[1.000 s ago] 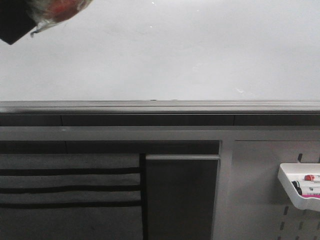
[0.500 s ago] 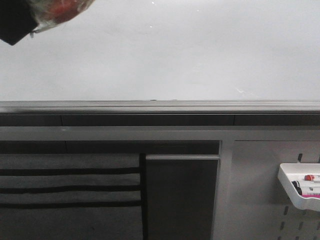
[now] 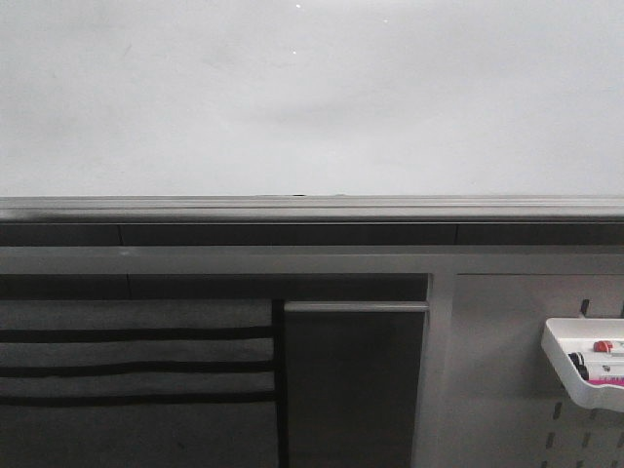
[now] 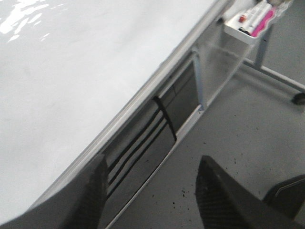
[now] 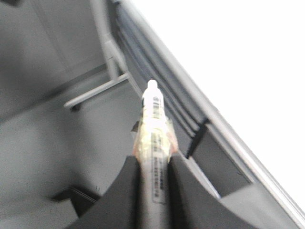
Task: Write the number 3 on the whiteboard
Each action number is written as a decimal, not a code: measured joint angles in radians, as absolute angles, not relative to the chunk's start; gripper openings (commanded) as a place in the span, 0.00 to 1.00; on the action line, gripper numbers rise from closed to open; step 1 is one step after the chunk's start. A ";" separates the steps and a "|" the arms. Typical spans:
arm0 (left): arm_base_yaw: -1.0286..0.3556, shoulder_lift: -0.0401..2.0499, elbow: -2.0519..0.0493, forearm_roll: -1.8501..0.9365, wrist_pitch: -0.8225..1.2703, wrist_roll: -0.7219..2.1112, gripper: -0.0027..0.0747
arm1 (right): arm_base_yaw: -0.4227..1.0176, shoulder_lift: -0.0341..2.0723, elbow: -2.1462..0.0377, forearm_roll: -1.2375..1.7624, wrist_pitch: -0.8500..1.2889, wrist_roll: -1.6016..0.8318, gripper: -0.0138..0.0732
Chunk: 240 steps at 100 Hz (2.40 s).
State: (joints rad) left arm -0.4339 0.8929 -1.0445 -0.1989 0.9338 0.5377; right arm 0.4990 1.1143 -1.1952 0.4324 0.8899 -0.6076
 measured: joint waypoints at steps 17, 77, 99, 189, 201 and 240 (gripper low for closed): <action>-0.282 0.743 -0.892 -0.199 0.857 0.462 0.44 | 0.365 0.944 -1.052 0.420 0.795 -0.470 0.09; -0.202 0.627 -0.758 -0.256 0.721 0.446 0.25 | 0.328 0.910 -0.916 0.461 0.679 -0.425 0.09; -0.202 0.627 -0.758 -0.256 0.719 0.446 0.18 | 0.337 1.210 -1.234 0.453 0.848 -0.415 0.09; -0.202 0.627 -0.758 -0.256 0.716 0.446 0.11 | 0.365 1.529 -1.306 0.378 0.621 -0.373 0.09; -0.202 0.627 -0.758 -0.256 0.716 0.446 0.11 | 0.323 1.522 -1.308 0.388 0.717 -0.373 0.09; -0.202 0.627 -0.758 -0.256 0.716 0.446 0.11 | 0.338 1.551 -1.295 0.402 0.733 -0.375 0.09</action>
